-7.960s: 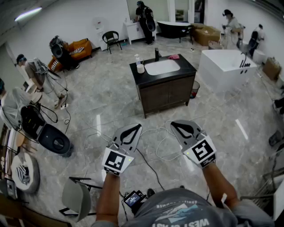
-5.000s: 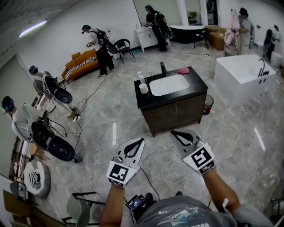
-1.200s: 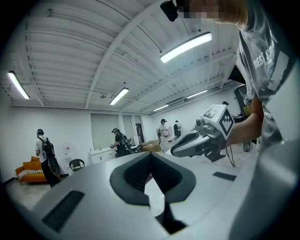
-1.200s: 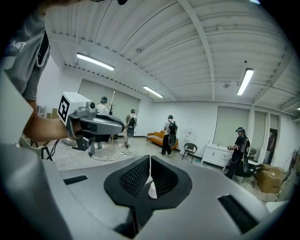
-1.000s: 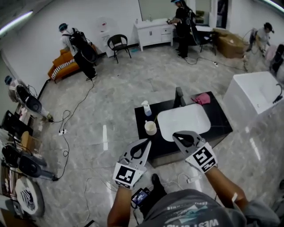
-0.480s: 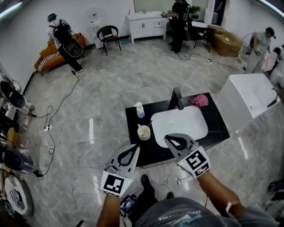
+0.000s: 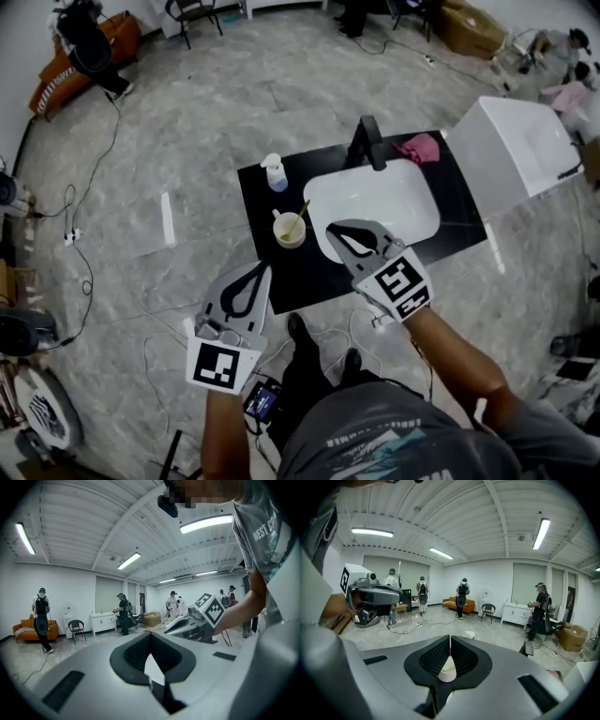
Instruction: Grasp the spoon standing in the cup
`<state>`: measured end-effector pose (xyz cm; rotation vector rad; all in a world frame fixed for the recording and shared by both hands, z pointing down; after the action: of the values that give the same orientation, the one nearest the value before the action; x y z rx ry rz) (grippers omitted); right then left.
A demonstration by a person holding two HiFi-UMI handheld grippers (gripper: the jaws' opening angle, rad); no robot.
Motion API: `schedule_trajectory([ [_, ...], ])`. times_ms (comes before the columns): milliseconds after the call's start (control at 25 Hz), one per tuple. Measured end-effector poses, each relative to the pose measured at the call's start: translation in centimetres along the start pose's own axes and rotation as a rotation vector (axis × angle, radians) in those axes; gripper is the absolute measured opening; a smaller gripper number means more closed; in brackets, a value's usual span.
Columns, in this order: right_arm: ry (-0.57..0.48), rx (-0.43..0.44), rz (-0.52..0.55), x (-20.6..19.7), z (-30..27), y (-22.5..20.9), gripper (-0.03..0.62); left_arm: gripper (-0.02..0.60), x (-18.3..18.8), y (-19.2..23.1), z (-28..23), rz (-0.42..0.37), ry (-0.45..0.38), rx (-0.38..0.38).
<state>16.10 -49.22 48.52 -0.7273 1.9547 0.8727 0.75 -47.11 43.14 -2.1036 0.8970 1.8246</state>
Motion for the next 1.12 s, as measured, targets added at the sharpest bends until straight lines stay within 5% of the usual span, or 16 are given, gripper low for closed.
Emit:
schedule_trajectory([
  [960, 0.15, 0.015, -0.237, -13.7, -12.5, -0.4, 0.037, 0.003, -8.7, 6.9, -5.0, 0.124, 0.107, -0.017],
  [1120, 0.174, 0.02, -0.285, -14.9, -13.9, -0.2, 0.12, 0.003, -9.4, 7.7, -5.5, 0.145, 0.112, -0.026],
])
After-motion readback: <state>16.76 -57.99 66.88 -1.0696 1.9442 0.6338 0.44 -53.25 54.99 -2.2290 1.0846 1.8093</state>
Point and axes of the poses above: the fingertips, and each gripper's own axes: z backward along the fingers, y to its left, x out of its top, the point moved 3 cm from there along z, backward along the fingers, and after that the axes turned 15 degrees about z, right-handed, at the moved point
